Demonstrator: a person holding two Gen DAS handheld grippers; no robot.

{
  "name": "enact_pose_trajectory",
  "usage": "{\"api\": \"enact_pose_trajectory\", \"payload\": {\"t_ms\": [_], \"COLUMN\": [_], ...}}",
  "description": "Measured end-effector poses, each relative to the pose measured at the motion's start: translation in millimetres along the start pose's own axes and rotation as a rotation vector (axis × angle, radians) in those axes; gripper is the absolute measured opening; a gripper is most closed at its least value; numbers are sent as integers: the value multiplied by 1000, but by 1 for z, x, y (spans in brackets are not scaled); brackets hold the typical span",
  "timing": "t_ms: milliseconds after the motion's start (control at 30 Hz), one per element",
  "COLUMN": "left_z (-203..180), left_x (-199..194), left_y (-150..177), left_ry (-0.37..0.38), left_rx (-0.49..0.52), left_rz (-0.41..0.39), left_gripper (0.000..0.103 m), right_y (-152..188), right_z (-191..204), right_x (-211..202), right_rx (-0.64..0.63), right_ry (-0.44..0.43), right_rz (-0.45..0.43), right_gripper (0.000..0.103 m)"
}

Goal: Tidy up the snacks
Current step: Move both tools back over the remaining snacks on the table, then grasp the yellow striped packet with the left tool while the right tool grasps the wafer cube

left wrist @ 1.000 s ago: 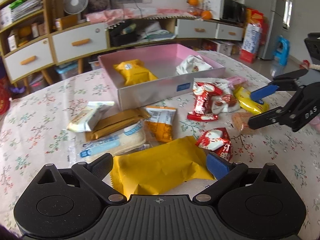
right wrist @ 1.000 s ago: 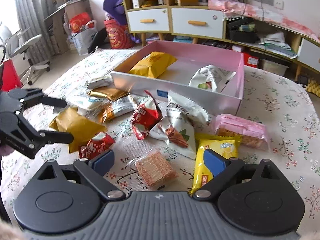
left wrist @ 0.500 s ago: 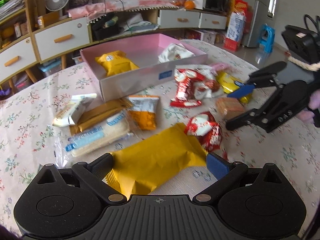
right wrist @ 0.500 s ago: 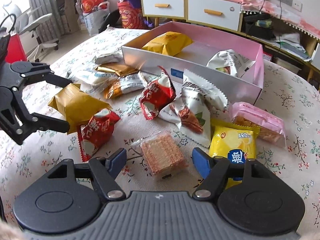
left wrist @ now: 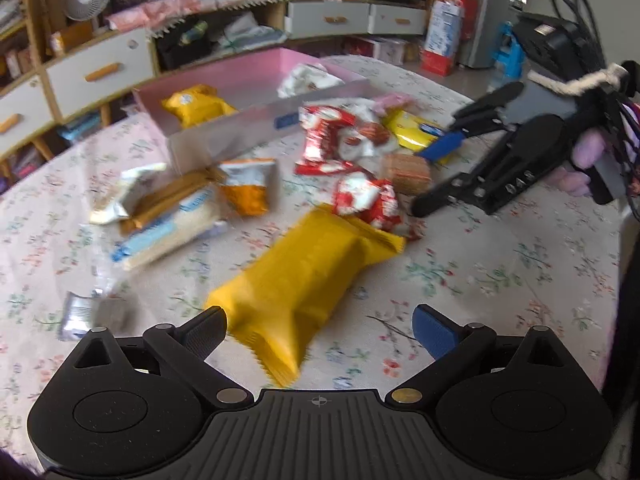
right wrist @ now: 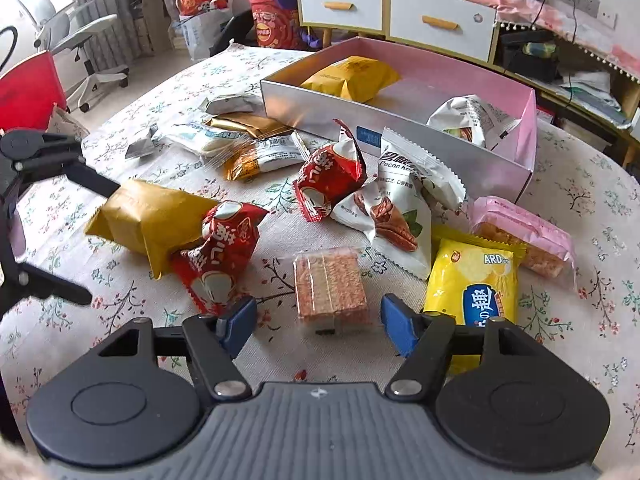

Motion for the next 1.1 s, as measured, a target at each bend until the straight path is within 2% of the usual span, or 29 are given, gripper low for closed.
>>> {"api": "enact_pose_trajectory", "payload": {"t_ms": [167, 267, 367, 567, 633, 667, 733, 833, 933, 1100], "left_z": [16, 19, 18, 4, 2, 2, 3, 4, 4, 5], "left_x": [9, 16, 26, 36, 37, 37, 35, 34, 33, 33], "left_y": [-10, -19, -22, -16, -13, -13, -11, -10, -12, -16], "left_ry": [-49, -48, -27, 3, -13, -21, -36, -60, -86, -147], "left_rx": [-38, -39, -31, 31, 40, 35, 9, -37, -79, -131], "left_rz": [-38, -63, -57, 12, 25, 31, 40, 47, 54, 60], "left_gripper": [100, 98, 98, 80, 68, 66, 54, 45, 41, 39], "right_y": [-1, -3, -4, -7, -8, -8, -9, -9, -10, -11], "right_z": [-2, -4, -6, -4, -3, -2, 0, 3, 5, 6], "right_x": [2, 4, 6, 9, 9, 9, 9, 9, 8, 7], "right_rx": [-14, -17, -26, -42, -51, -55, -61, -73, -79, -84], "right_ry": [25, 36, 45, 53, 53, 53, 51, 47, 47, 63], "right_rz": [-5, -8, -12, -19, -20, -20, -20, -17, -13, -12], "right_gripper": [62, 61, 60, 55, 53, 50, 47, 41, 33, 32]}}
Point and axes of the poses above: each gripper's, at about its wrist camera, not at the fingertips, and x roughly the way its jaws point, z to its left, y to its underside, the point moved 4 cm from there along x, roughly the way its jaws point, and after that the axes turned 10 degrees about -z, right-handed, at the moved point
